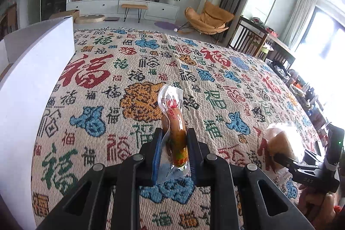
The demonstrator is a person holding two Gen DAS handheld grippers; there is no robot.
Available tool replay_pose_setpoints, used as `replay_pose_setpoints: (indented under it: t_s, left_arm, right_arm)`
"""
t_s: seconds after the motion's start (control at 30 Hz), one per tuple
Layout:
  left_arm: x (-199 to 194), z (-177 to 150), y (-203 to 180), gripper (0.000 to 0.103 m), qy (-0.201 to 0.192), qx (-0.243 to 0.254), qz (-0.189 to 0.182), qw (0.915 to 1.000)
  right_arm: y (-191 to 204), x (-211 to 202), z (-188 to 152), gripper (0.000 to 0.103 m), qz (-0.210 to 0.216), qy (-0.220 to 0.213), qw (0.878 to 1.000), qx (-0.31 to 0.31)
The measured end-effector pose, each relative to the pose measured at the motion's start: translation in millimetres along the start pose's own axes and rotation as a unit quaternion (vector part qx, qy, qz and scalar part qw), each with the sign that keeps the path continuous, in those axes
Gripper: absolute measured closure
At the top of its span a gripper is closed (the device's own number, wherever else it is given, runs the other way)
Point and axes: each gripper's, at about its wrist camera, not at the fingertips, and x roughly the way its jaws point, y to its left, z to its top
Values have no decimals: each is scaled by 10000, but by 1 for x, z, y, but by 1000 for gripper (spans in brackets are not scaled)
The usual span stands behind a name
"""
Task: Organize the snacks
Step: 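Carry the corn candy and square cake into the white box and open both tools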
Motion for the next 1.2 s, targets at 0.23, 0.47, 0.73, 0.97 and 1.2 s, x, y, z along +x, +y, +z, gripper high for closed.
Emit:
replay_pose_setpoints:
  t_s: [0.23,0.47,0.73,0.97,1.2]
  left_arm:
    - [-58,-20,27,82,-299,-673,-473,9962]
    - [-170,-5,69,82,-1107,-1331,-826,9814]
    - [-267,15,160,81,-1176,-1187,648,9838]
    - [-258,-15,231,62,-552,-1532,1678,9723]
    - [-261,-37,226,19,-764,-1436,2118,9637]
  right_arm:
    - [10,-38,-9,29,576,-42,9980,269]
    - [101,-81,19,29,1259,-173,9910,-425]
    - [309,-111,91,29,2889,-138,9442,-1576]
    - [462,-66,122,26,3245,69,9294,-1757]
    - [490,-58,135,26,2851,-153,9387,-1931]
